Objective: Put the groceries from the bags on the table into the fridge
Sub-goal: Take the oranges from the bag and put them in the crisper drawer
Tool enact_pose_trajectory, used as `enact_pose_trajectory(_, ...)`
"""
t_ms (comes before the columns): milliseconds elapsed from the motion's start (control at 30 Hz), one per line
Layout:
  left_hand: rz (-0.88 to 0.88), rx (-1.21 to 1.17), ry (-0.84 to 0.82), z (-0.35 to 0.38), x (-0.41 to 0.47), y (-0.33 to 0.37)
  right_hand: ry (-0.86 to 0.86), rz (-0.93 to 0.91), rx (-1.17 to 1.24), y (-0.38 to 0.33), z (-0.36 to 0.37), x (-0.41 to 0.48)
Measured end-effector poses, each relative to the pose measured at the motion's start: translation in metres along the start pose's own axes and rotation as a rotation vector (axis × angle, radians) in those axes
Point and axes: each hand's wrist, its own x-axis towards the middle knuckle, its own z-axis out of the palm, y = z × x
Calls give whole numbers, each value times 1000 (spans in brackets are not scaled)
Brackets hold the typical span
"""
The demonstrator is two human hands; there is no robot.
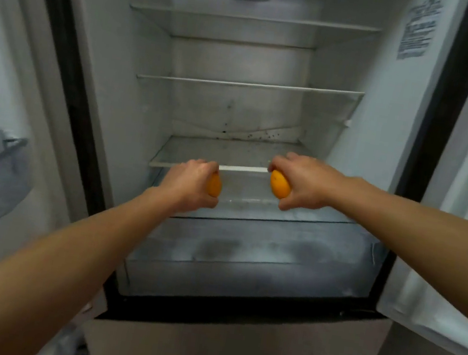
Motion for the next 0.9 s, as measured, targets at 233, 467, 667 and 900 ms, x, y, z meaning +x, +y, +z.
enact_pose_trajectory(233, -101, 49, -319, 49, 52, -30, -374, -136, -178, 15, 60, 88)
enact_pose_trajectory(467, -153, 9, -512, 83, 83, -47, -473, -187, -193, 6, 101, 133)
enact_pose_trajectory(667, -112, 122, -579, 107, 116, -43, -436, -229, -150, 0, 117, 157)
enact_pose_trajectory(900, -87, 196, -576, 136, 133, -54, -432, -193, -17, -19, 145, 175)
